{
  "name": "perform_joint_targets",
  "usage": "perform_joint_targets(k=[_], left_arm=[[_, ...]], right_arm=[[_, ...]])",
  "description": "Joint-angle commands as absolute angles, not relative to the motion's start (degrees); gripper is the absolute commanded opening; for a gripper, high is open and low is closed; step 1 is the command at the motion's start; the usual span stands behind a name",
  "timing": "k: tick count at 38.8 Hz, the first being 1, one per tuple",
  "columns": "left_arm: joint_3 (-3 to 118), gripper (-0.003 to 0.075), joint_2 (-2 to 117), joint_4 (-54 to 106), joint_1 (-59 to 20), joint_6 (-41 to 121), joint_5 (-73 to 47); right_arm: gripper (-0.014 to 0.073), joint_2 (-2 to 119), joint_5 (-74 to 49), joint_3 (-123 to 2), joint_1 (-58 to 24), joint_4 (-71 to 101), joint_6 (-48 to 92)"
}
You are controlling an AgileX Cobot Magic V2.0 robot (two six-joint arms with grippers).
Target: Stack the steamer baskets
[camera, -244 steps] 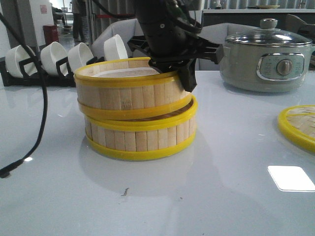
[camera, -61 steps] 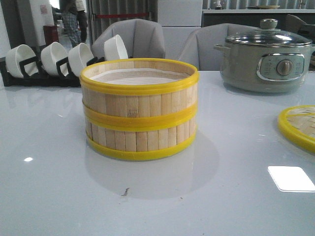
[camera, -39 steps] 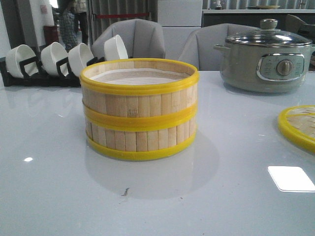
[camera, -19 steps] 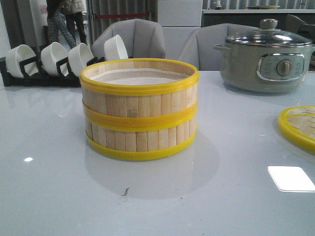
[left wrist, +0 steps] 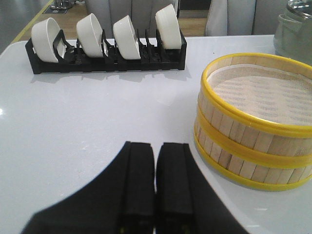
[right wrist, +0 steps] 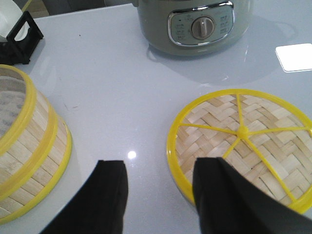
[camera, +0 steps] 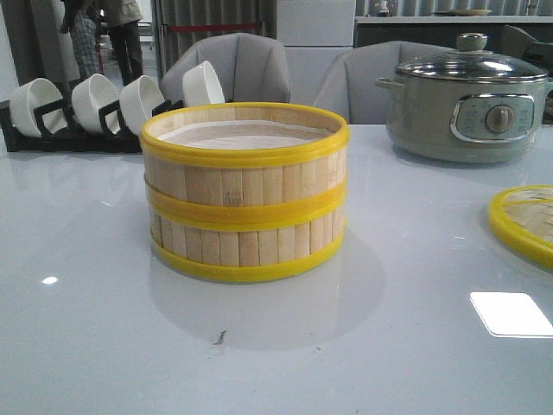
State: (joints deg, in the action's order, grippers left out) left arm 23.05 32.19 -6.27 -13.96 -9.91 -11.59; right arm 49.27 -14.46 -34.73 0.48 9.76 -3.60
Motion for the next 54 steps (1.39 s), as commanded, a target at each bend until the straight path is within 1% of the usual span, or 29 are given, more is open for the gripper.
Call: perform_joint_targets(k=[1,2,5,6,7,9,17,23,25,30,32,38,47,54], left_arm=[[24.63,0.0086,32.21,-6.18,-13.85,-10.52,-6.27],[24.63,0.0086,32.21,-6.18,-13.85,-10.52,-6.27],[24.63,0.0087,32.21,-6.18,-13.85,-10.52,-6.38],[24.63,0.0086,32.21,-6.18,-13.85,-10.52,-6.38],[24.63,0.0086,32.21,-6.18,-13.85,-10.52,-6.38],[24.63,0.0086,32.21,-6.18,-13.85,-10.52,-6.38],[24.63,0.0086,32.21,-6.18,-13.85,-10.52,-6.38],[24.63,0.0086,32.21,-6.18,-13.85,-10.52,-6.38],[24.63,0.0086,32.21,-6.18,-13.85,-10.52,-6.38],[24.63,0.0086,32.21,-6.18,-13.85,-10.52,-6.38],[24.63,0.0086,32.21,-6.18,-13.85,-10.52,-6.38],[24.63,0.0086,32.21,-6.18,-13.85,-10.52,-6.38],[24.63,0.0086,32.21,-6.18,-13.85,-10.52,-6.38],[24.63,0.0086,32.21,-6.18,-13.85,-10.52,-6.38]], right_arm=[[0.0335,48.95,-10.8,-36.65,0.73,9.6,-2.95],[0.0295,48.95,-11.07,-36.65,0.73,9.6,-2.95],[0.01,48.95,-12.25,-36.65,0.73,9.6,-2.95],[0.0049,48.95,-12.63,-36.65,0.73,9.6,-2.95],[0.0044,48.95,-12.8,-36.65,0.73,9.6,-2.95],[0.0074,48.95,-12.87,-36.65,0.73,9.52,-2.95],[0.0074,48.95,-13.58,-36.65,0.73,9.52,-2.95],[0.0096,48.95,-17.84,-36.65,0.73,9.52,-2.95],[0.0137,48.95,-19.94,-36.65,0.73,9.52,-2.89],[0.0306,49.8,-23.24,-36.7,0.73,9.21,-2.83],[0.0344,50.72,-23.34,-36.7,0.73,9.21,-2.83],[0.0349,53.11,-23.72,-37.59,0.73,9.16,-2.83],[0.0349,58.65,-25.17,-42.63,0.73,8.84,-2.83],[0.0349,63.01,-26.24,-46.71,1.18,3.65,-2.83]])
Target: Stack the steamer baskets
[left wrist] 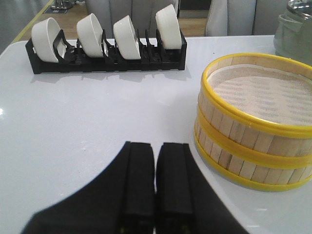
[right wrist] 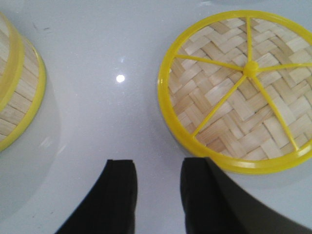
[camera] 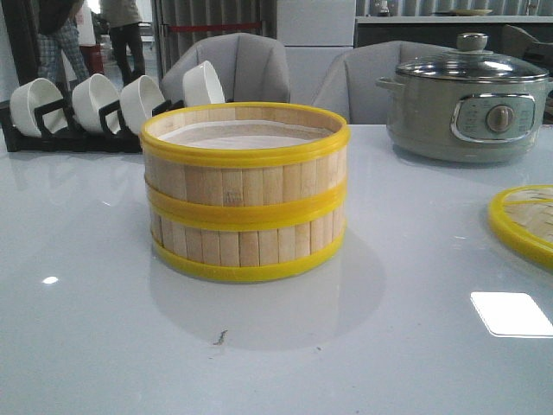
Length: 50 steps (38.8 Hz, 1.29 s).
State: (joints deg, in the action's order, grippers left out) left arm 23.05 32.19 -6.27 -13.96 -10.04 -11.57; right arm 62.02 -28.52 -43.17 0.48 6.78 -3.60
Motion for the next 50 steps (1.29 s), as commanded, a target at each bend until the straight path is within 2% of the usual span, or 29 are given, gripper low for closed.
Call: perform_joint_targets(k=[1,17,29,50], left_arm=[[24.63,0.0086,32.21,-6.18,-13.85,-10.52,-6.38],[24.63,0.0086,32.21,-6.18,-13.85,-10.52,-6.38],[24.63,0.0086,32.21,-6.18,-13.85,-10.52,-6.38],[24.63,0.0086,32.21,-6.18,-13.85,-10.52,-6.38]], right_arm=[[0.0349,63.99,-26.4,-47.22,1.46,2.71,-2.83],[0.0349,83.31,-27.87,-60.55,11.65,1.35,-2.83],[0.0349,98.09,-33.6,-73.32,12.09,1.35,-2.83],[0.0349,101.53,-34.1,-75.09,12.09,1.35,-2.83]])
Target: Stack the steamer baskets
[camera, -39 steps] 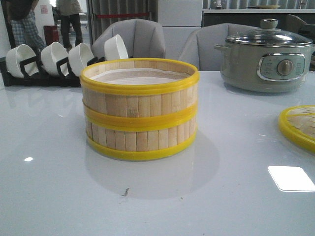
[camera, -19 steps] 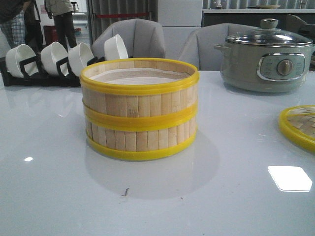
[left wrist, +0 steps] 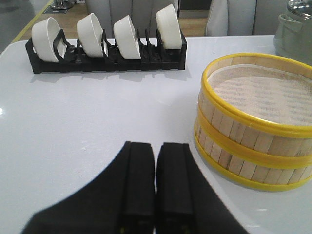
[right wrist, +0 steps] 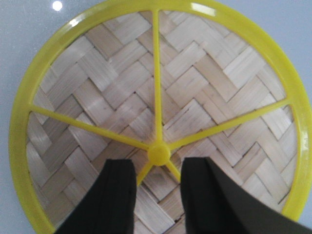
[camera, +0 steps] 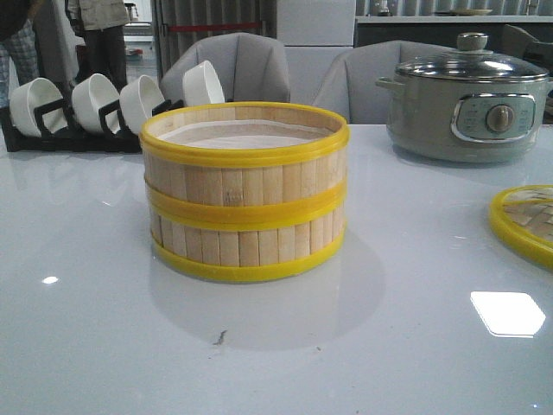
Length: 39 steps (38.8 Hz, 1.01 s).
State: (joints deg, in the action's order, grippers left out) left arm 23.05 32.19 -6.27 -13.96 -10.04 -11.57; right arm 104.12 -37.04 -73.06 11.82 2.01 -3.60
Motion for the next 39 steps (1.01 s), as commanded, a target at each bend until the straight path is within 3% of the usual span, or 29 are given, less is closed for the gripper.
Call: perform_joint_targets(k=[1,39], left_arm=[[24.63,0.0086,32.21,-6.18,-13.85,-10.52,-6.38],[24.63,0.0086,32.21,-6.18,-13.85,-10.52,-6.38]], right_arm=[[0.0349,101.53,-33.94,-75.09,12.09,1.35,-2.83],[0.0349,104.49,-30.96,-75.43,12.09,1.35,-2.83]])
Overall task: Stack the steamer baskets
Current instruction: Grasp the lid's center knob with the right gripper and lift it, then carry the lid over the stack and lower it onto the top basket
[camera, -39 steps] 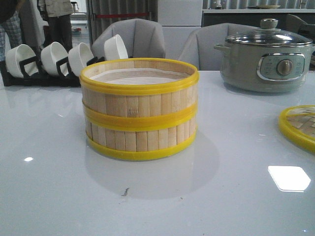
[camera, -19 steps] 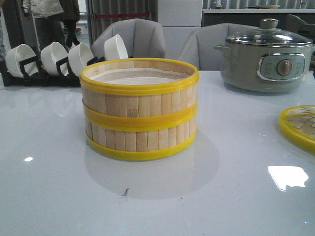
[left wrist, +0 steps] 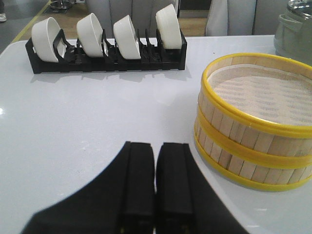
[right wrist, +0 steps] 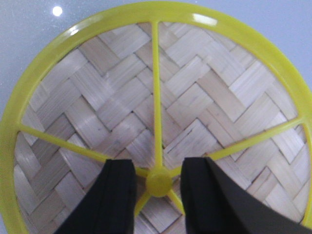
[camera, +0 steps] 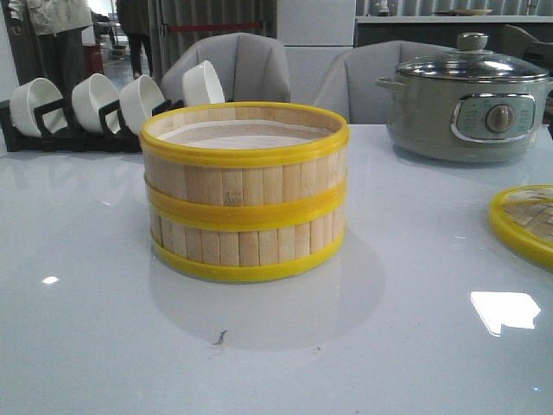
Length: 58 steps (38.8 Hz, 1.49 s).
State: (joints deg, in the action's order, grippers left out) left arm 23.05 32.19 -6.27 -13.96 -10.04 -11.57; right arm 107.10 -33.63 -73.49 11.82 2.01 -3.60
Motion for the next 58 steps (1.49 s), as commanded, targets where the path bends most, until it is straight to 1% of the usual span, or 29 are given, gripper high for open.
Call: perform_joint_targets(k=[1,10,14,21,27,35,43,51,58], left_arm=[[24.63,0.0086,32.21,-6.18,-13.85,-10.52,-6.38],[24.63,0.0086,32.21,-6.18,-13.85,-10.52,-6.38],[24.63,0.0086,32.21,-6.18,-13.85,-10.52,-6.38],[24.63,0.0086,32.21,-6.18,-13.85,-10.52,-6.38],[24.63,0.0086,32.21,-6.18,-13.85,-10.52,-6.38],[24.63,0.0086,32.21,-6.18,-13.85,-10.52,-6.38],[24.63,0.0086,32.21,-6.18,-13.85,-10.52,-6.38],[24.63,0.0086,32.21,-6.18,-13.85,-10.52,-6.38],[24.63,0.0086,32.21,-6.18,-13.85,-10.52,-6.38]], right_arm=[[0.0349,104.55,-30.96,-75.43,12.09,1.35,-2.83],[0.0347,104.74,-30.45,-75.43,12.09,1.35,-2.83],[0.0316,104.74,-30.45,-75.43,12.09,1.35,-2.83],[0.0195,104.94,-30.45,-75.43,12.09,1.35,-2.83],[0.0046,104.94,-30.45,-75.43,12.09,1.35,-2.83],[0.0055,104.35,-30.82,-75.43,11.84,1.35,-2.83],[0.0055,100.15,-32.54,-76.57,10.08,1.35,-2.83],[0.0055,96.1,-38.73,-82.72,6.29,1.58,-2.83],[0.0055,95.15,-46.68,-91.42,-0.47,2.56,-2.83]])
